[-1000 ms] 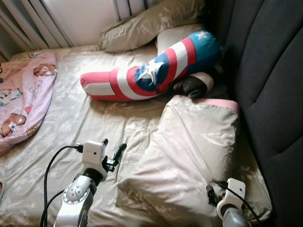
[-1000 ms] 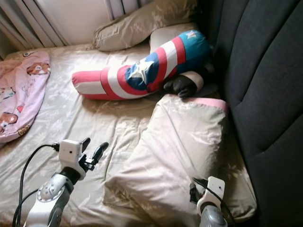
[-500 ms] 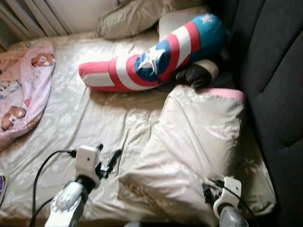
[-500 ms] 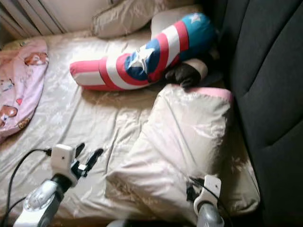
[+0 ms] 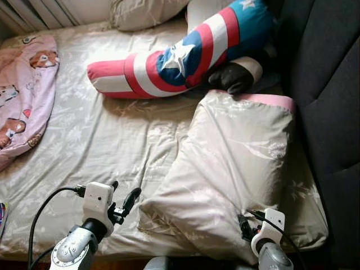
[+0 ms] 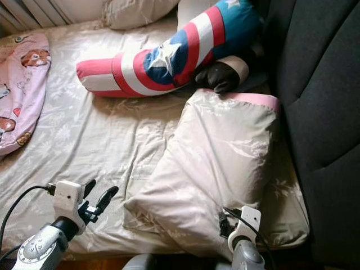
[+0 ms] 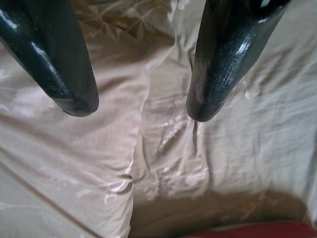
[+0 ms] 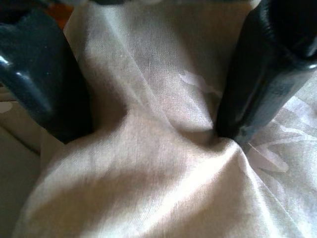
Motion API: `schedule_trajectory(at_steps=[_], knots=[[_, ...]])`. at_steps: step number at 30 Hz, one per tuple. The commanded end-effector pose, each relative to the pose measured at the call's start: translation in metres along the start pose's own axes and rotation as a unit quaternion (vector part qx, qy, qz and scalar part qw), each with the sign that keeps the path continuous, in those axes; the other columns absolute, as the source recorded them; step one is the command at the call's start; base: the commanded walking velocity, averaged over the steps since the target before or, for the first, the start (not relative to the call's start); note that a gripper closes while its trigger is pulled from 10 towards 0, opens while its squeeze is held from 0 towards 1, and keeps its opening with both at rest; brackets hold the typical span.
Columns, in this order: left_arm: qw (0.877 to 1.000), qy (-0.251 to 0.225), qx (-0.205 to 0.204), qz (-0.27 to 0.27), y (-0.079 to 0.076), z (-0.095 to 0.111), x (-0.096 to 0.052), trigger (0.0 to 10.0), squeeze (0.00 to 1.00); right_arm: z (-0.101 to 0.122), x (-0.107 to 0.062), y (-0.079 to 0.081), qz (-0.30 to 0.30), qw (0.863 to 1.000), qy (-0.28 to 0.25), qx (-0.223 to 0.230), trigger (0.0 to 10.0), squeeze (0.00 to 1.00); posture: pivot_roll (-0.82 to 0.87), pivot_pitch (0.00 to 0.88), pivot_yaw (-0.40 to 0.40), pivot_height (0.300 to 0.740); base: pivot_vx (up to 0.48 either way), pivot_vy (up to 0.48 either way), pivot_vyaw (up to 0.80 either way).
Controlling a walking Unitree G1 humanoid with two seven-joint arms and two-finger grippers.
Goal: Clean up the room
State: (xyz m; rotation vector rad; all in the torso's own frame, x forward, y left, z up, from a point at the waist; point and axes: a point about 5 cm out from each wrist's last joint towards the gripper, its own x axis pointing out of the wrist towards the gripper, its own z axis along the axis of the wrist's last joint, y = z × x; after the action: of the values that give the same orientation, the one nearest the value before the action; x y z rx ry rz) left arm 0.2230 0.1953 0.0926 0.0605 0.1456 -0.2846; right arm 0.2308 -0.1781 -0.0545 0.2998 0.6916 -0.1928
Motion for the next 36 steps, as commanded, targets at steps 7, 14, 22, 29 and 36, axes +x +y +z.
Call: schedule_trajectory(at_steps=[7, 14, 22, 29, 36], knots=[[1.0, 0.013, 0.001, 0.003, 0.004, -0.002, -0.004, 10.0, 0.0, -0.041, -0.01, 0.005, 0.014, 0.997, 0.079, 0.002, 0.0, 0.0, 0.2, 0.339, 0.168, 0.74, 0.0, 0.0, 0.0], [1.0, 0.017, -0.001, 0.006, 0.006, -0.003, -0.002, 10.0, 0.0, -0.044, -0.012, 0.001, 0.014, 0.996, 0.083, -0.007, 0.0, 0.0, 0.2, 0.323, 0.157, 0.74, 0.0, 0.0, 0.0], [1.0, 0.016, -0.008, 0.009, 0.003, -0.008, 0.007, 10.0, 0.0, -0.04, -0.01, 0.002, 0.014, 0.997, 0.081, -0.011, 0.0, 0.0, 0.18, 0.292, 0.137, 0.74, 0.0, 0.0, 0.0], [1.0, 0.016, -0.018, 0.005, 0.001, -0.011, 0.018, 10.0, 0.0, -0.034, -0.008, 0.0, 0.005, 0.997, 0.078, -0.019, 0.0, 0.0, 0.16, 0.25, 0.118, 0.74, 0.0, 0.0, 0.0], [0.999, 0.012, -0.026, 0.015, 0.004, -0.016, 0.032, 10.0, 0.0, -0.023, -0.005, -0.011, -0.014, 0.996, 0.071, -0.043, 0.0, 0.0, 0.12, 0.194, 0.09, 0.74, 0.0, 0.0, 0.0]])
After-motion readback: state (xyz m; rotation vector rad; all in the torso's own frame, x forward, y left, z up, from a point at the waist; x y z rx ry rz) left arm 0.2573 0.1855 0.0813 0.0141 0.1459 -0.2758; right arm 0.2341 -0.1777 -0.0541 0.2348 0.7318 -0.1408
